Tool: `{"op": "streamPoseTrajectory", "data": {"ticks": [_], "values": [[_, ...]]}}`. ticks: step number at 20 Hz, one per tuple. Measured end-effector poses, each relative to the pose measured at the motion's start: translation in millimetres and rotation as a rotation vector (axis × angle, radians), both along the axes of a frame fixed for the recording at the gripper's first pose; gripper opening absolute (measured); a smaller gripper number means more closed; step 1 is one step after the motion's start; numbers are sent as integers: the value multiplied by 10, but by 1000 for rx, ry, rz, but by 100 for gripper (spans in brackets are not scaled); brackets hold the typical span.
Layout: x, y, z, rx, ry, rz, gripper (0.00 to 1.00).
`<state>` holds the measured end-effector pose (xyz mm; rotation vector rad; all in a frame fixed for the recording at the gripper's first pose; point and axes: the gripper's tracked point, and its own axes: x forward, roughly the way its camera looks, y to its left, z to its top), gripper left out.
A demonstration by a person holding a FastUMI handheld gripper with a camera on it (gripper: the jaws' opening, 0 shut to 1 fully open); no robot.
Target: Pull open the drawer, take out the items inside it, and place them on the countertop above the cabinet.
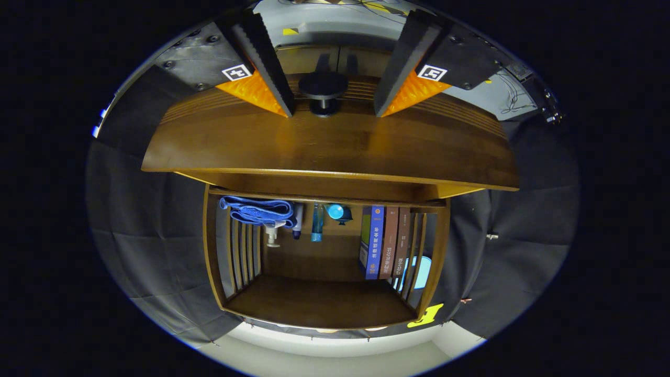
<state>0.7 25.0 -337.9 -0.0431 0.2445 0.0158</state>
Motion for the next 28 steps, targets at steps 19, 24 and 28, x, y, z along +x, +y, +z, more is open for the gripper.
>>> {"op": "streamPoseTrajectory", "data": {"ticks": [19,24,28], "values": [[1300,81,-113,-38,-4,-2,100],[1562,83,-165,-74,2,2,100],[1760,97,-203,-60,31,-8,100]]}}
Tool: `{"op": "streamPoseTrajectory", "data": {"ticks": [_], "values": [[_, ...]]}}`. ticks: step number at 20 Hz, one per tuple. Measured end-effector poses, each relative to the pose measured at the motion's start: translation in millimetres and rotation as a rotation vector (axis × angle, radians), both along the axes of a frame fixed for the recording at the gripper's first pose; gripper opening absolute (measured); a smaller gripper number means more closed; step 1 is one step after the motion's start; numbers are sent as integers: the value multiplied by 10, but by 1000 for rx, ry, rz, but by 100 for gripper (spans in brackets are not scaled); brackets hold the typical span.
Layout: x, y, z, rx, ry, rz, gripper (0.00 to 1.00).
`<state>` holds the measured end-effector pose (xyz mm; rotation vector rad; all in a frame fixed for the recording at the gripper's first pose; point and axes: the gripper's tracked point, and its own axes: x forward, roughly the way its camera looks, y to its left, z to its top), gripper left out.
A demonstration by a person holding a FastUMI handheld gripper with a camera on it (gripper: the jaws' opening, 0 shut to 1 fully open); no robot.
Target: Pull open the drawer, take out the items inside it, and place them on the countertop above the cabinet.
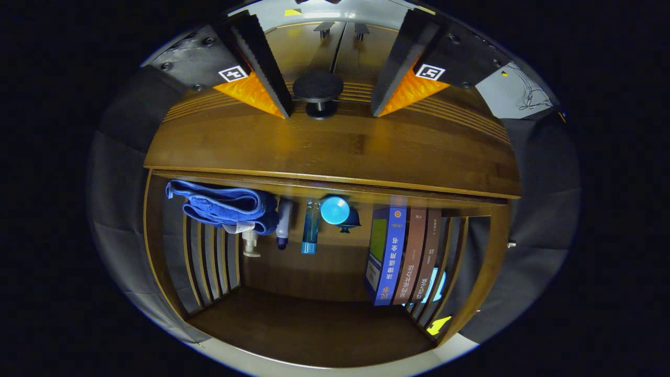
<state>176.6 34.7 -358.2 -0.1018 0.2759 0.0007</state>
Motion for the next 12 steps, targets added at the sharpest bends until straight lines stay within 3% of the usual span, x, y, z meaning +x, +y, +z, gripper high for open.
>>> {"op": "streamPoseTrajectory", "data": {"ticks": [8,12], "values": [[10,6,20,-9,26,-4,99],[1,-16,408,-6,-14,9,99]]}}
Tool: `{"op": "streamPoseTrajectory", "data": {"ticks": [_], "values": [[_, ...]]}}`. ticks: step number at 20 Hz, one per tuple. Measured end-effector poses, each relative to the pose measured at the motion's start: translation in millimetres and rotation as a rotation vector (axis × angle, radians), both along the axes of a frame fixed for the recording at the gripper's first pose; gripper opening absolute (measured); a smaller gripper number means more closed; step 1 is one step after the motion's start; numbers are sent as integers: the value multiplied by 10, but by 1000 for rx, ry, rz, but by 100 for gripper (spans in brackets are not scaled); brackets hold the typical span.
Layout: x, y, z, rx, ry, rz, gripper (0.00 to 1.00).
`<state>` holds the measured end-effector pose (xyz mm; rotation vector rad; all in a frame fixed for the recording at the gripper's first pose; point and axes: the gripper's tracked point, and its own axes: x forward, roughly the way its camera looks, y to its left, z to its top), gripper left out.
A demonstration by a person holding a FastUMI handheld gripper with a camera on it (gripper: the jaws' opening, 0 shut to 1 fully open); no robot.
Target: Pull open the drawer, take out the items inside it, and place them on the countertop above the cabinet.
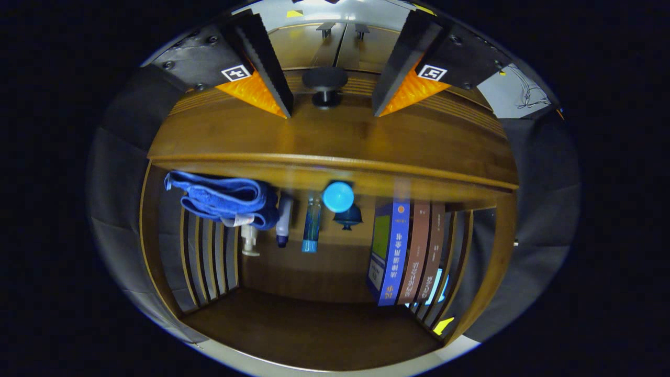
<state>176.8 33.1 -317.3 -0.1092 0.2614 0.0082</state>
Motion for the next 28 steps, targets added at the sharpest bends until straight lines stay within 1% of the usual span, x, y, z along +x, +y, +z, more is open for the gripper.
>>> {"op": "streamPoseTrajectory", "data": {"ticks": [4,7,13,17,20,23,28], "values": [[-93,39,617,-8,-82,22,99],[-234,87,1103,9,-148,34,99],[-588,206,1926,21,-185,91,99],[-922,247,2394,100,-209,92,99],[-1221,143,2742,153,-265,72,99],[-1495,35,2833,190,-264,64,99],[-1788,-8,2847,166,-258,85,100]]}}
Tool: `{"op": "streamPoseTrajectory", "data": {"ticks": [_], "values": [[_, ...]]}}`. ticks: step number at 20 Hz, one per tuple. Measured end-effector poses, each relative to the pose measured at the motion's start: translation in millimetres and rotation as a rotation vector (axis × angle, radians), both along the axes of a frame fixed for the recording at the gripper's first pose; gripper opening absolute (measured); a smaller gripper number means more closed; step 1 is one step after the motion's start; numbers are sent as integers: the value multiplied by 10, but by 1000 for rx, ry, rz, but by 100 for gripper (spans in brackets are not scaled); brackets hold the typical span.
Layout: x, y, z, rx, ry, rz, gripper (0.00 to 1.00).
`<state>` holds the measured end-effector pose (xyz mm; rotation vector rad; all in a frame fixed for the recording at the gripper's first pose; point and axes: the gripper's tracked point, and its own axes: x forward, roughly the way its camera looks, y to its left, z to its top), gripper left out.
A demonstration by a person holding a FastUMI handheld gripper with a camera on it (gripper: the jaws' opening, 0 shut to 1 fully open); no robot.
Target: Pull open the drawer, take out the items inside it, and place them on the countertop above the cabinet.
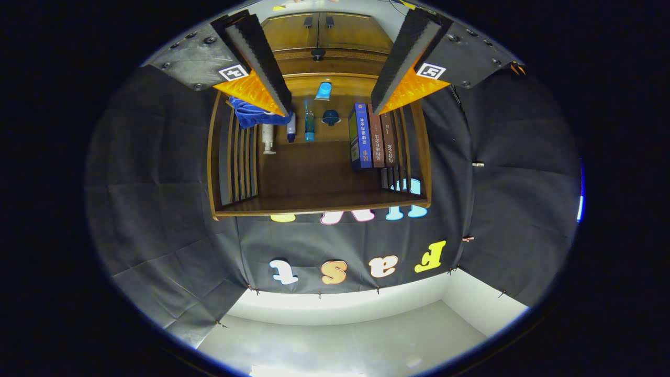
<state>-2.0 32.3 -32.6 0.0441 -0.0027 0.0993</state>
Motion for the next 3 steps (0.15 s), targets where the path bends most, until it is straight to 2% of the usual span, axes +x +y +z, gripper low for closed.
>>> {"op": "streamPoseTrajectory", "data": {"ticks": [3], "values": [[-23,-2,13,-70,-17,-1,100]]}}
